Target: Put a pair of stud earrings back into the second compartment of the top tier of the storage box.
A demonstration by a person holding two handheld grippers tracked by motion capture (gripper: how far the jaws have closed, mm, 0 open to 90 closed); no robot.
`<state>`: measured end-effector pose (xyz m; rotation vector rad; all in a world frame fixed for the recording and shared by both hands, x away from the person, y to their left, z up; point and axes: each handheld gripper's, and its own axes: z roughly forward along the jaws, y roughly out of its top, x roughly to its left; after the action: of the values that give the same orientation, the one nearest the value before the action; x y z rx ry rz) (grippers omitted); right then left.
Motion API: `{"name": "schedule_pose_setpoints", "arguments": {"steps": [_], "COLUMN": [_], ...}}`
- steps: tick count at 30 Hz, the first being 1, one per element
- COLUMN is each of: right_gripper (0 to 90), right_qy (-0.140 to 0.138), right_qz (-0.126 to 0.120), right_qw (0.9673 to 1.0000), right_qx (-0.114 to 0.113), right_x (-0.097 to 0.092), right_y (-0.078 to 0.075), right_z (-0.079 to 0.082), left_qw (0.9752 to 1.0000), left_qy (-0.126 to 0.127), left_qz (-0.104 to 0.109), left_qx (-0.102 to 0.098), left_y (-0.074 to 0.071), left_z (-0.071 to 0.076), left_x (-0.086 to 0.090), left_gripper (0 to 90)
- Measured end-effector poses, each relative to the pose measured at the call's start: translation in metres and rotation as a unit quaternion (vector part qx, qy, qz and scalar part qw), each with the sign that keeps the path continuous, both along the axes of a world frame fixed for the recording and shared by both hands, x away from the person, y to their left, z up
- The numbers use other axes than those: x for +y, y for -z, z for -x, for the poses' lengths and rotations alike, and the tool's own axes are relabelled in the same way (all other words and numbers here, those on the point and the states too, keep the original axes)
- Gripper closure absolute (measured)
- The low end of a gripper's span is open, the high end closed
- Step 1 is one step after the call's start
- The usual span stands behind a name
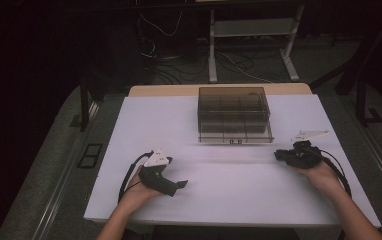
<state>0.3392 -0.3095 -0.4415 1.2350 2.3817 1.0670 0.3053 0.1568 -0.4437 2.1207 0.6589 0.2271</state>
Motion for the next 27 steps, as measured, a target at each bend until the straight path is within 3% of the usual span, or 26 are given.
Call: {"name": "schedule_pose_setpoints", "arguments": {"steps": [11, 27], "right_gripper": [79.0, 78.9], "right_qy": [-0.003, -0.007], "right_qz": [-0.019, -0.035], "right_qw": [0.9998, 0.9991], "right_qx": [0.001, -0.024], "right_x": [-0.006, -0.012], "right_y": [-0.012, -0.038], "right_z": [0.001, 0.0], "left_qw": [1.0, 1.0], "left_qy": [0.0, 0.0], "left_qz": [0.0, 0.002], "left_qx": [0.0, 0.002], "left_y": [0.0, 0.0], "left_z": [0.0, 0.0], "left_x": [0.0, -0.001], "left_gripper": [0.0, 0.0]}}
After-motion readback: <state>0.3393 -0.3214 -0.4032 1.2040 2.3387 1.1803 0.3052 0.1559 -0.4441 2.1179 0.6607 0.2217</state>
